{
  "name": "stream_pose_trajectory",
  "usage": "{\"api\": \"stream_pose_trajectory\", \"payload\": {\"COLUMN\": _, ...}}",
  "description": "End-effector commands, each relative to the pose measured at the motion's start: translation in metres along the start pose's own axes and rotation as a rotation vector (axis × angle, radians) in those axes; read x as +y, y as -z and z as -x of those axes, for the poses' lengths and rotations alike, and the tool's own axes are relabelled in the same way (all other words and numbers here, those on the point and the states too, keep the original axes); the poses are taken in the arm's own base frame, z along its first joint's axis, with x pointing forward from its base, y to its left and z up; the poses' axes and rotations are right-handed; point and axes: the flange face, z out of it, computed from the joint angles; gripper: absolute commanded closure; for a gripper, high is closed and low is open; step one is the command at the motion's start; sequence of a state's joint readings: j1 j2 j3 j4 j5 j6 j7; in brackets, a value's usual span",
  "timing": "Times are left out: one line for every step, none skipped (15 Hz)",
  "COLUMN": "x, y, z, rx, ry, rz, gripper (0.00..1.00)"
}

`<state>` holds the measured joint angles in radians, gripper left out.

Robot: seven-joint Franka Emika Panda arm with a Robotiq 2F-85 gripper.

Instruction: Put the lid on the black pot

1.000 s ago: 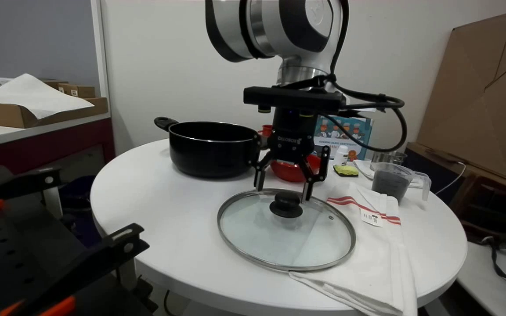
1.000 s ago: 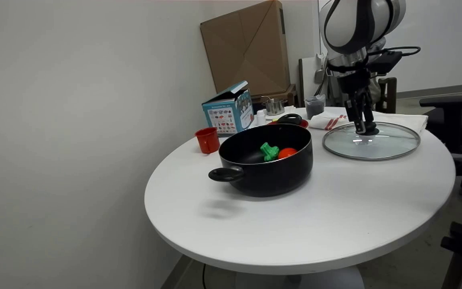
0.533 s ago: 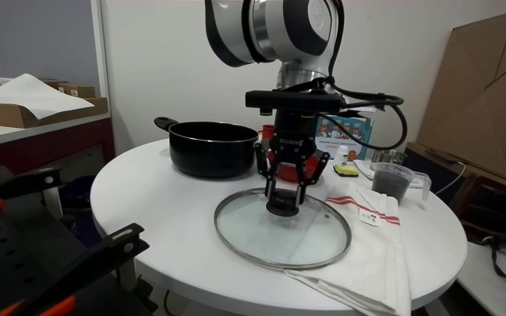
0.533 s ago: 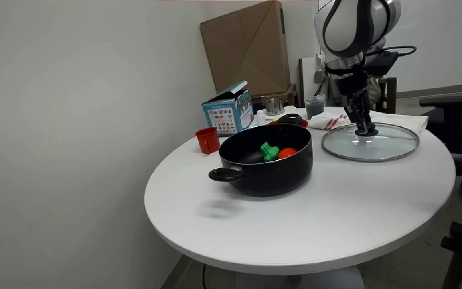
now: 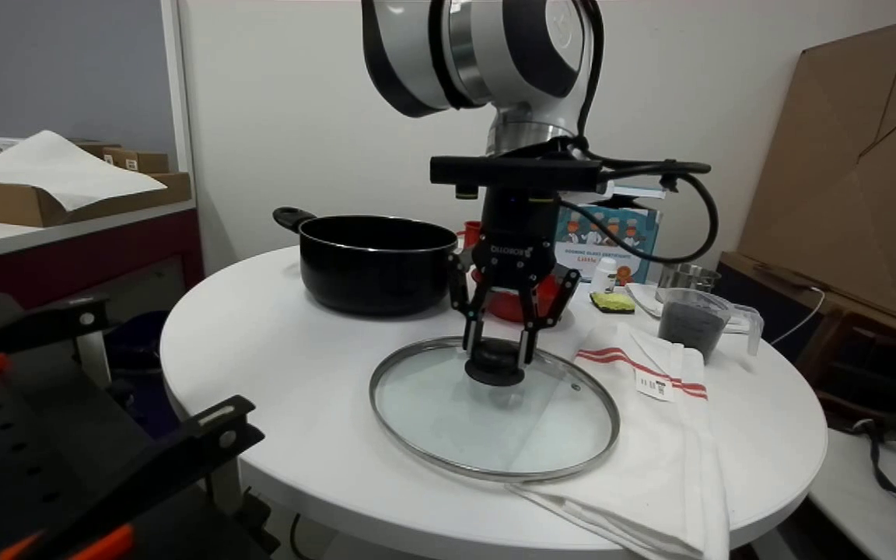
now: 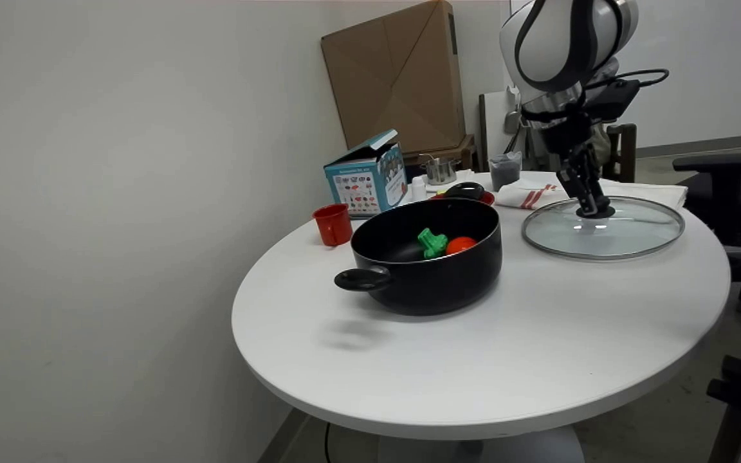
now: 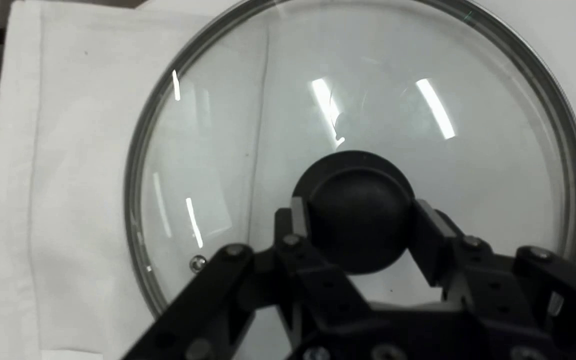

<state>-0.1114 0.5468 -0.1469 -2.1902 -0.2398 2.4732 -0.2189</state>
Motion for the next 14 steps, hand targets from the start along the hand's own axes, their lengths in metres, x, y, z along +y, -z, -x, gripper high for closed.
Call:
{"api": "stream_pose_trajectory", "payload": {"x": 0.005, "y": 0.015, "z": 0.01, "rx": -0.053, "ry": -0.03, "rz": 0.032, "gripper": 0.75}}
{"api": "stream_pose_trajectory", "payload": {"x": 0.007, "y": 0.017, "z": 0.012, "rx": -0.059, "ry": -0.038, "rz": 0.036, "gripper": 0.75}}
{"api": "stream_pose_trajectory", "payload": {"x": 0.01, "y": 0.019, "z": 0.015, "rx": -0.061, "ry": -0.047, "rz": 0.038, "gripper": 0.75}}
{"api": "stream_pose_trajectory", "payload": {"x": 0.013, "y": 0.023, "z": 0.019, "rx": -0.058, "ry": -0.056, "rz": 0.043, "gripper": 0.75}}
{"api": "stream_pose_trajectory", "payload": {"x": 0.017, "y": 0.029, "z": 0.021, "rx": -0.054, "ry": -0.063, "rz": 0.05, "gripper": 0.75}}
{"api": "stream_pose_trajectory", "payload": {"x": 0.021, "y": 0.035, "z": 0.024, "rx": -0.043, "ry": -0.073, "rz": 0.055, "gripper": 0.75}}
{"api": "stream_pose_trajectory", "payload": {"x": 0.024, "y": 0.043, "z": 0.027, "rx": -0.029, "ry": -0.082, "rz": 0.063, "gripper": 0.75}}
{"api": "stream_pose_trajectory", "payload": {"x": 0.029, "y": 0.054, "z": 0.03, "rx": -0.011, "ry": -0.091, "rz": 0.067, "gripper": 0.75}}
{"api": "stream_pose_trajectory", "payload": {"x": 0.033, "y": 0.063, "z": 0.034, "rx": 0.005, "ry": -0.101, "rz": 0.072, "gripper": 0.75}}
{"api": "stream_pose_trajectory", "payload": {"x": 0.038, "y": 0.075, "z": 0.037, "rx": 0.024, "ry": -0.11, "rz": 0.077, "gripper": 0.75}}
{"api": "stream_pose_trajectory", "payload": {"x": 0.042, "y": 0.086, "z": 0.04, "rx": 0.04, "ry": -0.122, "rz": 0.084, "gripper": 0.75}}
{"api": "stream_pose_trajectory", "payload": {"x": 0.046, "y": 0.097, "z": 0.043, "rx": 0.052, "ry": -0.129, "rz": 0.087, "gripper": 0.75}}
{"api": "stream_pose_trajectory", "payload": {"x": 0.05, "y": 0.11, "z": 0.047, "rx": 0.065, "ry": -0.138, "rz": 0.094, "gripper": 0.75}}
{"api": "stream_pose_trajectory", "payload": {"x": 0.053, "y": 0.121, "z": 0.05, "rx": 0.076, "ry": -0.146, "rz": 0.098, "gripper": 0.75}}
